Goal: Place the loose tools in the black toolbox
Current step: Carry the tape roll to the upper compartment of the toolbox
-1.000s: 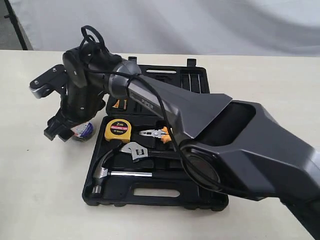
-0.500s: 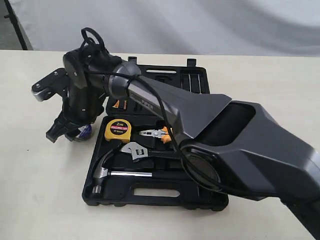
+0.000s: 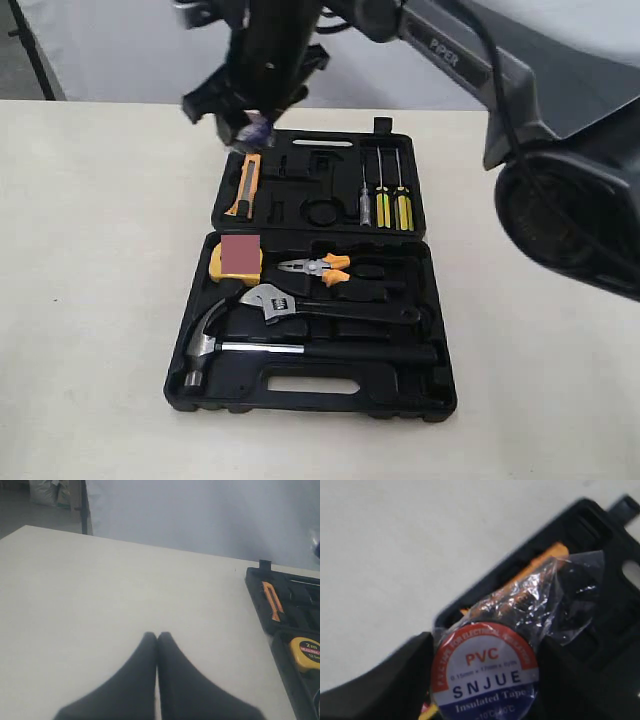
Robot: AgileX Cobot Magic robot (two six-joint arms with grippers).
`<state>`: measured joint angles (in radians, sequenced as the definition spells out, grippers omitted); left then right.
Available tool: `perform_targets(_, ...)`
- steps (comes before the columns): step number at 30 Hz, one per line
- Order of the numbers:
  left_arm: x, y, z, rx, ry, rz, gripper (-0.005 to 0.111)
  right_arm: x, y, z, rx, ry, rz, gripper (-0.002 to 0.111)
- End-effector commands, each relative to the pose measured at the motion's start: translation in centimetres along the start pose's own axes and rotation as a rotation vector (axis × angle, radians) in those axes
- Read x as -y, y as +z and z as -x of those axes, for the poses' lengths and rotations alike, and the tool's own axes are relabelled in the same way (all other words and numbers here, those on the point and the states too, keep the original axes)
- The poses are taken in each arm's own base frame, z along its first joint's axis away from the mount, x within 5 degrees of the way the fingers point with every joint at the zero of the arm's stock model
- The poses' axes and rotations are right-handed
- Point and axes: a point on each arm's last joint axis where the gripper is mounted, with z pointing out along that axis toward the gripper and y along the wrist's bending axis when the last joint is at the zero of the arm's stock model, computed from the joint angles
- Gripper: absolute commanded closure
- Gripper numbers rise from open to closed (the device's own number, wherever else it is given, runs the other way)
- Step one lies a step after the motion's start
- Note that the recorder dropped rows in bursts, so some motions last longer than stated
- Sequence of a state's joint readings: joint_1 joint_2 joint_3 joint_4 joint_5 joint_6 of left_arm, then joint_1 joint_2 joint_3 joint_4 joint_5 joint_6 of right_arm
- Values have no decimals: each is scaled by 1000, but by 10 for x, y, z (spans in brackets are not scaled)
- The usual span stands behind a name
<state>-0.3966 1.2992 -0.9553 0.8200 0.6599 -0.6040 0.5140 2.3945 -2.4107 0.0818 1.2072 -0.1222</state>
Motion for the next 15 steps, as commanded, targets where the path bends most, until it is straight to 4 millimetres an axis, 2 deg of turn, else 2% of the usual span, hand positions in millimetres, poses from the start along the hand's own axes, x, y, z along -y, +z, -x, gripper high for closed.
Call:
perform_targets(1, 0, -1, -2, 7, -22, -14, 105, 43, 30, -26, -130, 138, -27, 108)
perform_targets(4, 0, -1, -2, 7, -22, -14, 105, 54, 45, -40, -191, 167, -26, 108)
perform_targets(8, 0, -1, -2, 7, -22, -14, 105, 54, 57, -53, -250, 170, -25, 108)
perform_targets(15, 0, -1, -2, 7, -22, -14, 105, 57, 62, -53, -227, 159, -50, 108)
